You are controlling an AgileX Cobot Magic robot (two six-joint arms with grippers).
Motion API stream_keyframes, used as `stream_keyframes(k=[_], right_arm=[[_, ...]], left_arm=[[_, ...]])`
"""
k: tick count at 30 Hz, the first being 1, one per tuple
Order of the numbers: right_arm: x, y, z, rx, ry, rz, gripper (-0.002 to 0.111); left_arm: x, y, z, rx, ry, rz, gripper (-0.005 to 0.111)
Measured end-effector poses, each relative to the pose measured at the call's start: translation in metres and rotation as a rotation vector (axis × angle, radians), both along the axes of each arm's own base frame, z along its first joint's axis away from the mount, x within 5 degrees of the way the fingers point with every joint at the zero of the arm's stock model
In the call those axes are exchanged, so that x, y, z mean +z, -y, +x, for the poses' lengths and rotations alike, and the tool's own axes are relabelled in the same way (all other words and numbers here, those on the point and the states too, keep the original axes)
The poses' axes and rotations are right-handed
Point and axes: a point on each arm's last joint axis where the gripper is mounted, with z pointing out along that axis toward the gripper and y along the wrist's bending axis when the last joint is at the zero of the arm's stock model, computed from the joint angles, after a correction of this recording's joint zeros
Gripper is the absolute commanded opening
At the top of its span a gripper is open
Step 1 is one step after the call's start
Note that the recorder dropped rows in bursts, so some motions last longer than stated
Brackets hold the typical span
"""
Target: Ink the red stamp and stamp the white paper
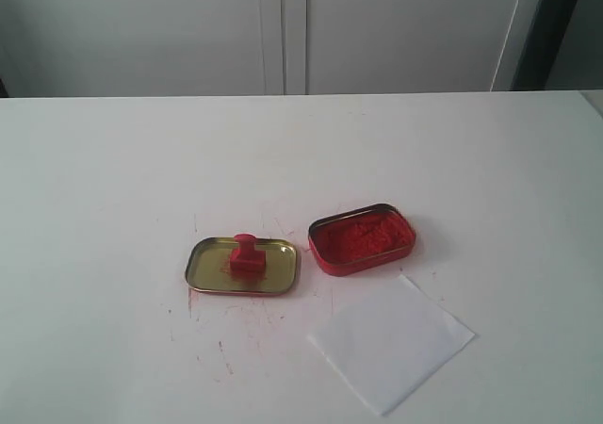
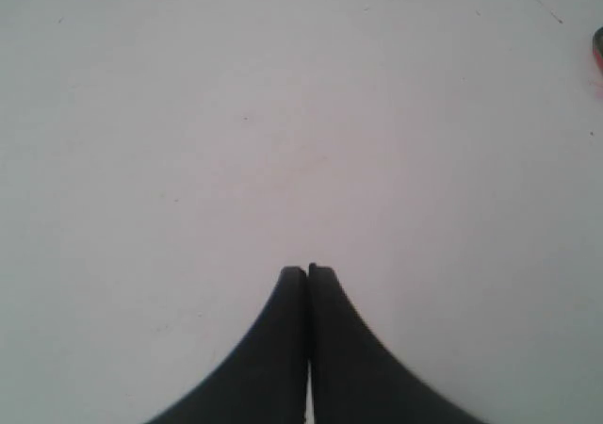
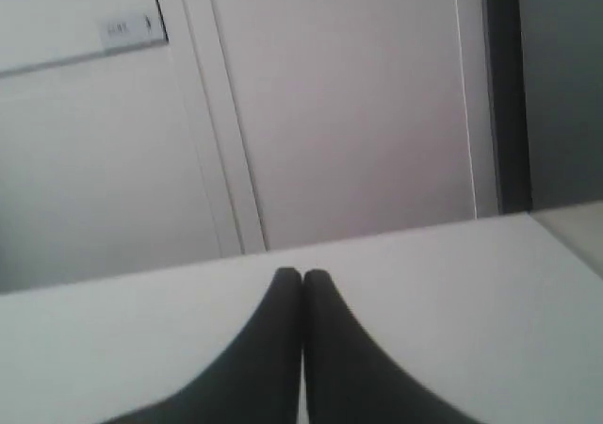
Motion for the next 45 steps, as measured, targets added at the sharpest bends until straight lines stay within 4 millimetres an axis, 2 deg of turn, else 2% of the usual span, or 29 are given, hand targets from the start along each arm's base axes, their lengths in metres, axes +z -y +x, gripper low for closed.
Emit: stream_keyframes(k=[3, 7, 26, 30, 40, 45], right_arm=[[0.008, 0.0, -0.001, 0.0, 0.085, 0.006, 0.0], [0.01, 0.0, -0.002, 0.0, 0.116, 0.008, 0.0], [0.012, 0.0, -0.002, 0.0, 0.128, 0.007, 0.0], [0.011, 0.0, -0.002, -0.001, 0.087, 0.0, 0.0], [0.044, 0.001, -0.011, -0.009, -0.059, -0.037, 0.0], [0.06, 0.002, -0.003, -0.015, -0.189, -0.063, 0.0]], left_arm=[[0.0, 0.0, 0.0, 0.0, 0.0, 0.0, 0.0], [0.0, 0.0, 0.0, 0.0, 0.0, 0.0, 0.0], [0.0, 0.0, 0.0, 0.0, 0.0, 0.0, 0.0], [0.0, 0.0, 0.0, 0.0, 0.0, 0.0, 0.0], [0.0, 0.0, 0.0, 0.0, 0.0, 0.0, 0.0], [0.0, 0.0, 0.0, 0.0, 0.0, 0.0, 0.0]])
